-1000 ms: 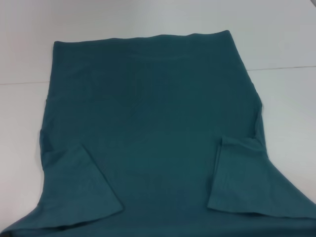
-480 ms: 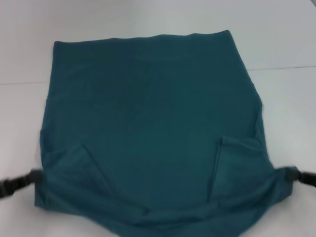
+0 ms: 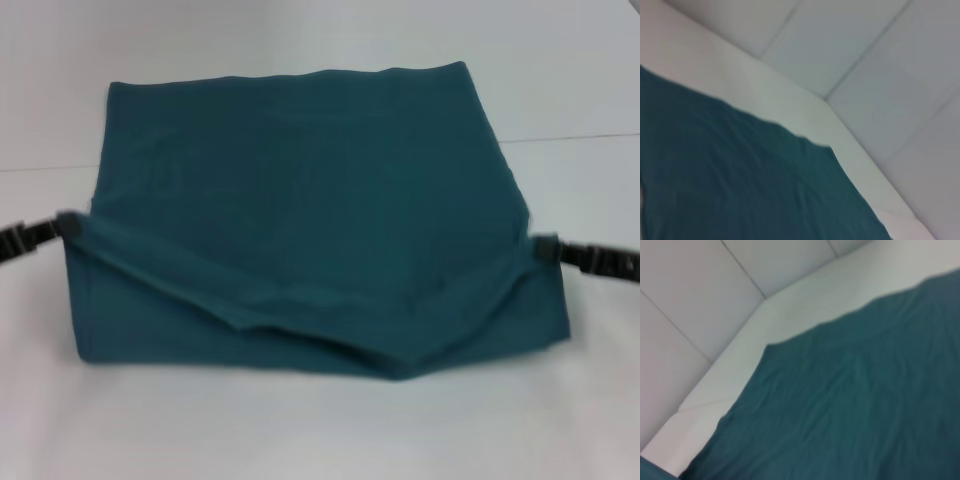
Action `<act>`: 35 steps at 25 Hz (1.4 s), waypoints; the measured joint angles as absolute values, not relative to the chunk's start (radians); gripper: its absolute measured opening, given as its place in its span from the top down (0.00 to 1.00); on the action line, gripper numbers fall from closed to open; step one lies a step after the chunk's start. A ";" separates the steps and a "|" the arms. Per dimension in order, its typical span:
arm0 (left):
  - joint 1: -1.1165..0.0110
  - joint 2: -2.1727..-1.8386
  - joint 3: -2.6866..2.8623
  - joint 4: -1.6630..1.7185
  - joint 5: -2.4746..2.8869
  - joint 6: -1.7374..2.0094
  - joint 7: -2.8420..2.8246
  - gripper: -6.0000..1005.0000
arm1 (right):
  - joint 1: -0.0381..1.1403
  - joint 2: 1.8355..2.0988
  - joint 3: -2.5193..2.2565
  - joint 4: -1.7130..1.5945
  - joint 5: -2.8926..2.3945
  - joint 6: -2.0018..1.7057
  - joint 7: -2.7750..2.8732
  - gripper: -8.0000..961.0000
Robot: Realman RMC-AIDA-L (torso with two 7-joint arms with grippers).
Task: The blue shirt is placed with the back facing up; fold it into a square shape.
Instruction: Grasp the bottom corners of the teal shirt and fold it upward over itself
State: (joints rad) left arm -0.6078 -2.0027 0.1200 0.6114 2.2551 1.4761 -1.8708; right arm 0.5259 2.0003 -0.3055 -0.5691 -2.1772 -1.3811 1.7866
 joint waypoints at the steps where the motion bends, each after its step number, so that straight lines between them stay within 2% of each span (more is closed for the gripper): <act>1: -0.612 -2.001 0.120 0.607 2.241 1.456 -1.870 0.98 | 0.537 2.002 -0.306 -0.569 -2.163 -1.365 1.778 0.93; 12: -0.675 -1.998 0.122 0.501 2.149 1.220 -1.806 0.98 | 0.677 2.011 -0.319 -0.499 -2.118 -1.084 1.705 0.92; 21: -0.704 -2.004 0.123 0.439 2.063 1.083 -1.740 0.98 | 0.774 2.039 -0.326 -0.449 -2.108 -0.860 1.616 0.91; 35: -0.773 -2.008 0.124 0.371 1.974 0.965 -1.616 0.98 | 0.818 2.048 -0.351 -0.412 -2.000 -0.683 1.554 0.90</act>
State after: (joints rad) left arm -0.7729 -2.0080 0.1236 0.3708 1.9742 0.9646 -1.6165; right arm 0.8185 2.0478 -0.3515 -0.4122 -1.9996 -0.6825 1.5537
